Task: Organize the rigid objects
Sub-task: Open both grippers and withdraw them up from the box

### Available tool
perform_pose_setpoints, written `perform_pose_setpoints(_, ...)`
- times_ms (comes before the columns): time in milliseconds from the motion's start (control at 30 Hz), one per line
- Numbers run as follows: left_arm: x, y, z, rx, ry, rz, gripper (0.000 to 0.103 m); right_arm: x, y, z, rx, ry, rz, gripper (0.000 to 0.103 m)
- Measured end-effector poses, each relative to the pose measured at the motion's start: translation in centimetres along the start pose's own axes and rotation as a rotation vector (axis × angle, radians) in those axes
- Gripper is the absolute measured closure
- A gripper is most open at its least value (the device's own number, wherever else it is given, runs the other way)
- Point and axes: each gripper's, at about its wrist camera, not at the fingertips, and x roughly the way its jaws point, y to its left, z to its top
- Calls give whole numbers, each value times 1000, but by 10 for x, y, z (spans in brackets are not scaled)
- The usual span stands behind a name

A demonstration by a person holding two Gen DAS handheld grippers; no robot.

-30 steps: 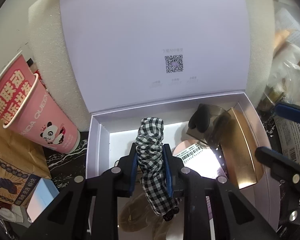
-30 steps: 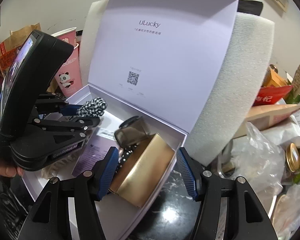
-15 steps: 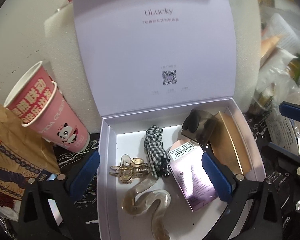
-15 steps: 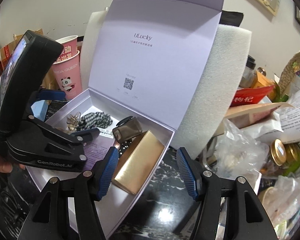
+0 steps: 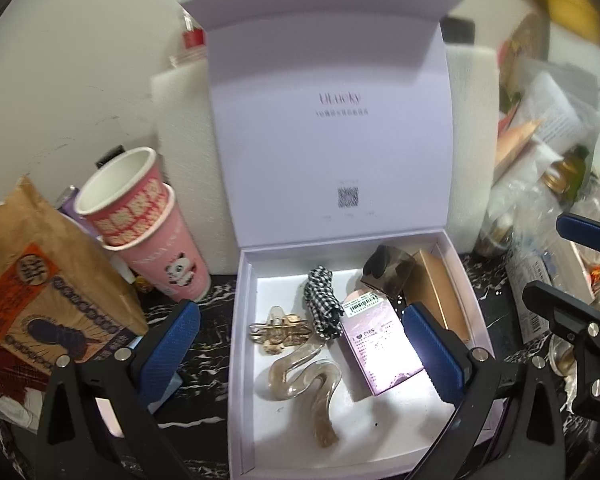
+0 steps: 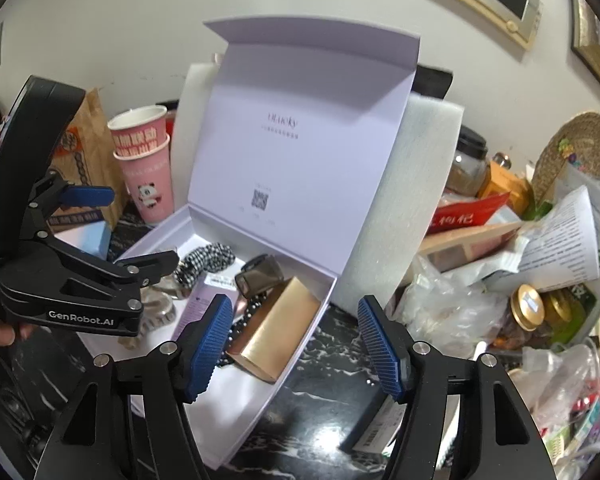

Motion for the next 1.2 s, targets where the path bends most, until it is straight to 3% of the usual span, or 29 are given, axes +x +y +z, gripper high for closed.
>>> perform_pose_setpoints(267, -47, 13, 5, -35, -75, 29, 0, -33, 5, 9, 28, -64, 4, 17)
perform_pose_setpoints(400, -70, 14, 2, -34, -114, 52, 0, -53, 7, 13, 47, -93, 6, 15)
perform_pose_setpoints(467, -80, 15, -1, -37, -128, 56, 0, -62, 8, 14, 48, -111, 4, 8)
perform_pose_setpoints(667, -102, 14, -8, -36, -147, 57, 0, -88, 15, 14, 45, -156, -19, 1)
perform_pose_setpoints(1200, -148, 7, -51, -77, -165, 66, 0, -126, 27, -19, 92, -163, -48, 0)
